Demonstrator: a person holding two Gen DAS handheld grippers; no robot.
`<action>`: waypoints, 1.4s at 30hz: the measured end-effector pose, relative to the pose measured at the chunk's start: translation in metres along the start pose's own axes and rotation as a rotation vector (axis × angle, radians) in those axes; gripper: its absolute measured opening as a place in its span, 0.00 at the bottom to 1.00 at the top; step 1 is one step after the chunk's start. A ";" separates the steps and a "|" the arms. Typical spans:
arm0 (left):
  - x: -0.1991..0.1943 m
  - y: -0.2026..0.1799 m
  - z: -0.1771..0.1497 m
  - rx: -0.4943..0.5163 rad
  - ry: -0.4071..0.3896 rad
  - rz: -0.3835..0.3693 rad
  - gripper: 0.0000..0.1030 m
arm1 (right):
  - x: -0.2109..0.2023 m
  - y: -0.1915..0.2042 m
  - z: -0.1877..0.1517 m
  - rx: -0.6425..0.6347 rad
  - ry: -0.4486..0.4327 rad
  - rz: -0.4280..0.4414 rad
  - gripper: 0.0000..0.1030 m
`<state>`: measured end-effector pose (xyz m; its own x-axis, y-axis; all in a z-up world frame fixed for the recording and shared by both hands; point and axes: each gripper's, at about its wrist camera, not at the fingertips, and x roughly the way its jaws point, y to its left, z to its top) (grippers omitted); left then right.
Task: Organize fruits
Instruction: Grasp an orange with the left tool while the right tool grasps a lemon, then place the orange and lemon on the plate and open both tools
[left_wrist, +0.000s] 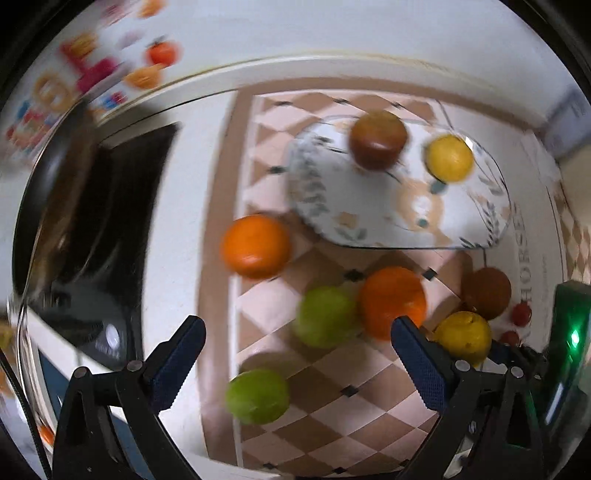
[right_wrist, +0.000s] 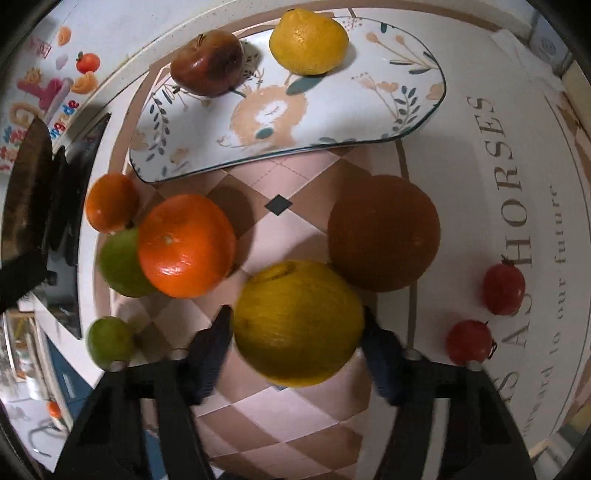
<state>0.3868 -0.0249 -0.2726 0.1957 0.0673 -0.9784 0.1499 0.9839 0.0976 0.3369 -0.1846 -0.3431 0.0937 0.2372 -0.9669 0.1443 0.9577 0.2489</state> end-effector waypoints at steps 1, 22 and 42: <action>0.005 -0.012 0.005 0.046 0.008 0.000 1.00 | -0.001 -0.004 -0.003 0.002 0.007 -0.005 0.64; 0.058 -0.092 -0.005 0.360 0.152 -0.021 0.60 | -0.013 -0.049 -0.011 0.077 0.055 0.013 0.64; 0.060 -0.055 -0.077 0.080 0.206 -0.164 0.60 | -0.022 -0.048 -0.021 -0.030 0.076 -0.022 0.64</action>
<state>0.3153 -0.0618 -0.3509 -0.0371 -0.0512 -0.9980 0.2412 0.9687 -0.0587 0.3072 -0.2320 -0.3345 0.0157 0.2267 -0.9738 0.1158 0.9670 0.2270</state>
